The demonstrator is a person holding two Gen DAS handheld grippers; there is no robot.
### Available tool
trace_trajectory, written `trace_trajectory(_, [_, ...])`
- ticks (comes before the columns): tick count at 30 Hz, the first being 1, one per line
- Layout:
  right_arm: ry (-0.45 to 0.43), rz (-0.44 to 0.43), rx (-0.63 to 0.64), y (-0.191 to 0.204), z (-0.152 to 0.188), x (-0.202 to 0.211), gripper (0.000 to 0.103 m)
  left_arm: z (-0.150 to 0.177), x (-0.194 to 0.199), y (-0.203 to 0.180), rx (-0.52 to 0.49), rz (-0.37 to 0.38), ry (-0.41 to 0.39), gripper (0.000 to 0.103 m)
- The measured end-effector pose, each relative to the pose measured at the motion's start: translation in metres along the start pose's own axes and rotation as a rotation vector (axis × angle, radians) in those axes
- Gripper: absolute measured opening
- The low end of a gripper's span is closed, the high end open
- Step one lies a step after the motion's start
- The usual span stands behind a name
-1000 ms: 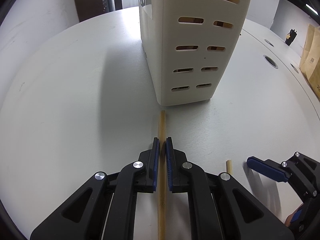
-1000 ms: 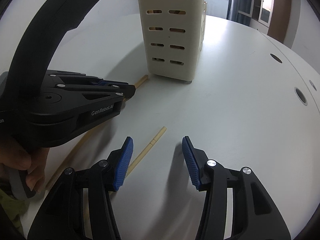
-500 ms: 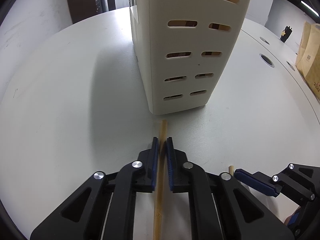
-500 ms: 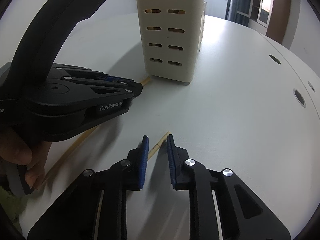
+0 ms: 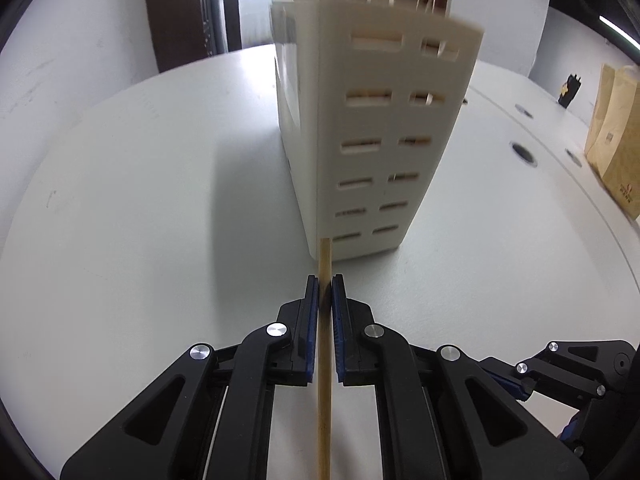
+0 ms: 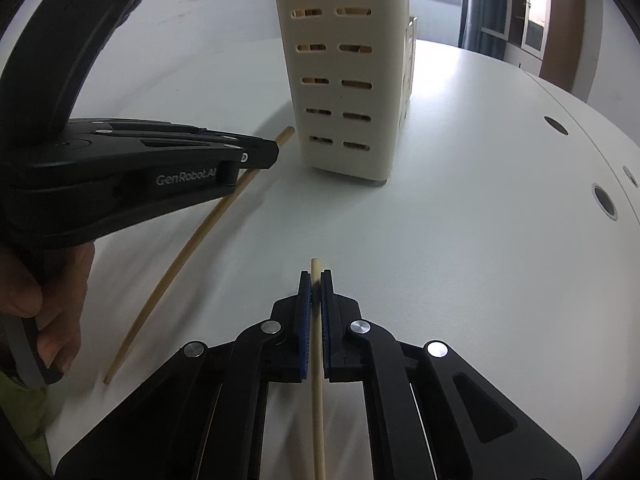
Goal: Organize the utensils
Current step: 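Lift both light wooden chopsticks upright with both tools over the holder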
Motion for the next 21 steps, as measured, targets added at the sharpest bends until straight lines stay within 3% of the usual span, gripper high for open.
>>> trace_trajectory(10, [-0.134,-0.042,0.007,-0.005,-0.007,0.048,0.005,-0.004,0.061,-0.005,0.019,-0.016,-0.156,0.006])
trace_trajectory(21, [-0.274,-0.058,0.025,-0.027,-0.040,0.079,0.005,-0.006,0.120,-0.011,0.014,-0.015,-0.291,0.006])
Point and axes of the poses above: each gripper's, at about its wrist camera, not at the fingertips, and x roughly against the way its jaws point, y to its left, z to its underside, the point moved 3 cm from there along -x, roughly the way its jaws point, and after that the axes turned 10 degrees about y, right-handed, at the moved point
